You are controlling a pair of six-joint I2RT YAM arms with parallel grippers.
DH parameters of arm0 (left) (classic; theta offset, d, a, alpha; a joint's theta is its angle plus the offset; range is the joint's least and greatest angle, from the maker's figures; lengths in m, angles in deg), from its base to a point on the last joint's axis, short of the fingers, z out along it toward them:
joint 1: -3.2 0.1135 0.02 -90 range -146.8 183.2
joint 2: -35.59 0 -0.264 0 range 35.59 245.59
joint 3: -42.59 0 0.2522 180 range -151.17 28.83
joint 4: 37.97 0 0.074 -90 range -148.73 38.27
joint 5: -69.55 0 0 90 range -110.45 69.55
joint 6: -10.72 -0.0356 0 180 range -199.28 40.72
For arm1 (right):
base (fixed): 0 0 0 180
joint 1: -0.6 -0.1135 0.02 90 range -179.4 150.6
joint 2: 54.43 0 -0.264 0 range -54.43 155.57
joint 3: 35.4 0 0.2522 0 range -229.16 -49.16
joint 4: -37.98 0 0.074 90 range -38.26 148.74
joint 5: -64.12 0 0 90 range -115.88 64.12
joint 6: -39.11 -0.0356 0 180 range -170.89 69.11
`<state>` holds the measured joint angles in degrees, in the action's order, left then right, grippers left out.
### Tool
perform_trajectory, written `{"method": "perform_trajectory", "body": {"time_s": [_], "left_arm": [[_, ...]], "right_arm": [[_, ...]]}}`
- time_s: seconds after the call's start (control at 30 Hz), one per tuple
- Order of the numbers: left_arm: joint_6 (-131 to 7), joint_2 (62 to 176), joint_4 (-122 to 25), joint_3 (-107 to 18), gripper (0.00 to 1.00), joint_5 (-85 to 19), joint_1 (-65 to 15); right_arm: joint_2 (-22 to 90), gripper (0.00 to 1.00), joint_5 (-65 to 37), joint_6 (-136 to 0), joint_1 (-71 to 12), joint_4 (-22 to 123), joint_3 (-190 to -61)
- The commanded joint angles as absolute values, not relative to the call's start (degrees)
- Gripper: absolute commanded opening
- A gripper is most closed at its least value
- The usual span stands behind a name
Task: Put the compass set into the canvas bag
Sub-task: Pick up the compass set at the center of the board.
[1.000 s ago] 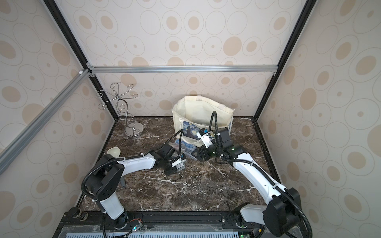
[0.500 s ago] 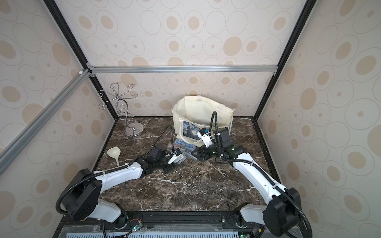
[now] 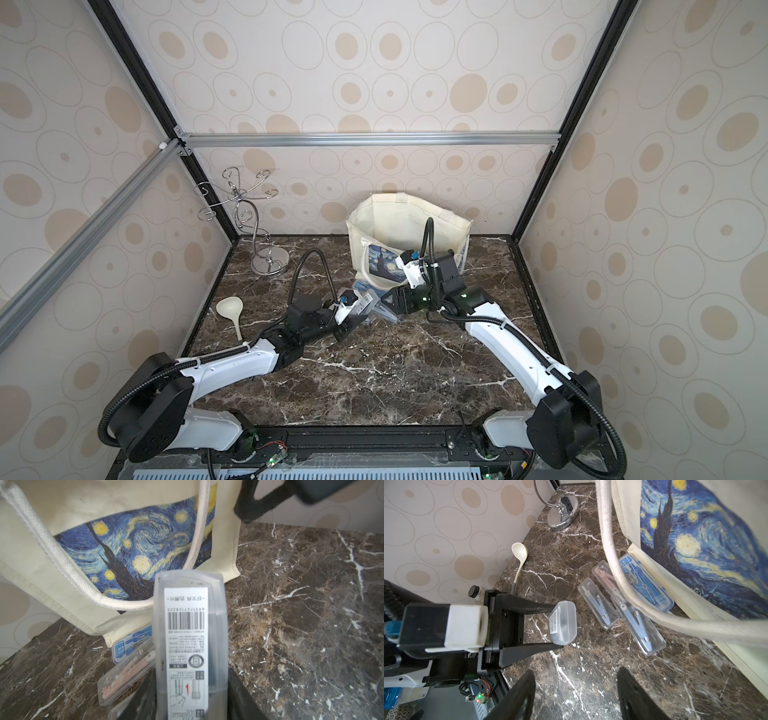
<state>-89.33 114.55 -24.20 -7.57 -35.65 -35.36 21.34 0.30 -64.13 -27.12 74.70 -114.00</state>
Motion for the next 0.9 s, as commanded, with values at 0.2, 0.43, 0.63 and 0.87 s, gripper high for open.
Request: {"method": "perform_trajectory", "body": {"time_s": [0.2,0.43,0.63,0.87], "left_arm": [[-86.05,112.61,-11.54,-5.98,0.42,-36.88,-36.27],[-86.05,111.87,-10.63,-4.96,0.43,-36.54,-36.42],[-86.05,111.85,-9.75,-4.43,0.44,-36.02,-36.41],[-85.98,112.08,-8.92,-4.04,0.45,-35.61,-36.40]], "right_arm": [[27.88,0.59,-6.24,-66.60,-32.34,76.42,-121.96],[30.94,0.56,-4.91,-67.75,-33.16,75.14,-124.04],[32.11,0.42,-1.86,-69.51,-33.16,73.03,-124.36],[32.64,0.24,0.25,-70.55,-33.17,72.22,-124.32]]}}
